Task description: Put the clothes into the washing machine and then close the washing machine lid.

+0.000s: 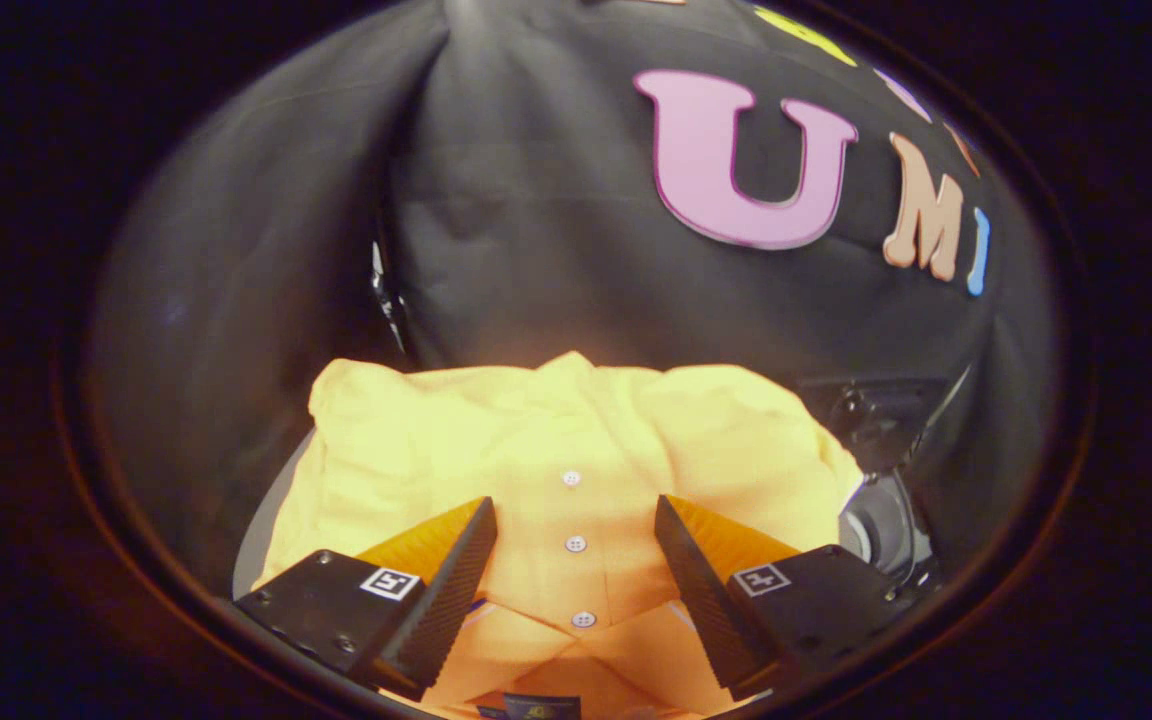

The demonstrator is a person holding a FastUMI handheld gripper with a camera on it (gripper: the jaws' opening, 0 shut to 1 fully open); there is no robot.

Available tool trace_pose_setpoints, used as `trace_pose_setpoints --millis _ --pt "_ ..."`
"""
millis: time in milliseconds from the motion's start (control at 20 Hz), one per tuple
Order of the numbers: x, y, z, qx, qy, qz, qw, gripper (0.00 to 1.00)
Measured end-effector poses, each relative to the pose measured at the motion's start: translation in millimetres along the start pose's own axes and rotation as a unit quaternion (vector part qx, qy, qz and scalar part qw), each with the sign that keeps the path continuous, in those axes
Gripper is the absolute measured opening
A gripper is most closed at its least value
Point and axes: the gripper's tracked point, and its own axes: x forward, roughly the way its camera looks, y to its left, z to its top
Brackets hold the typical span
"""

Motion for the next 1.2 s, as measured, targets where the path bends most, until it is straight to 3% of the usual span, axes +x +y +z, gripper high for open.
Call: trace_pose_setpoints --millis 200,300,400,450,750,1200 --pt "6.1 7.1 0.5 -0.035 0.007 0.028 0.999 0.91" --pt "0.2 9.3 5.9 -0.047 0.012 0.038 0.998 0.61" --pt "0.9 11.2 0.0 -0.039 0.016 0.033 0.999 0.12" --pt "0.0 10.4 -0.3 -0.034 0.019 0.033 0.999 0.05" --pt "-16.2 11.2 18.8 0.121 0.006 0.087 0.989 0.01" --pt "-79.1 -16.6 89.2 0.075 -0.078 0.069 0.992 0.01"
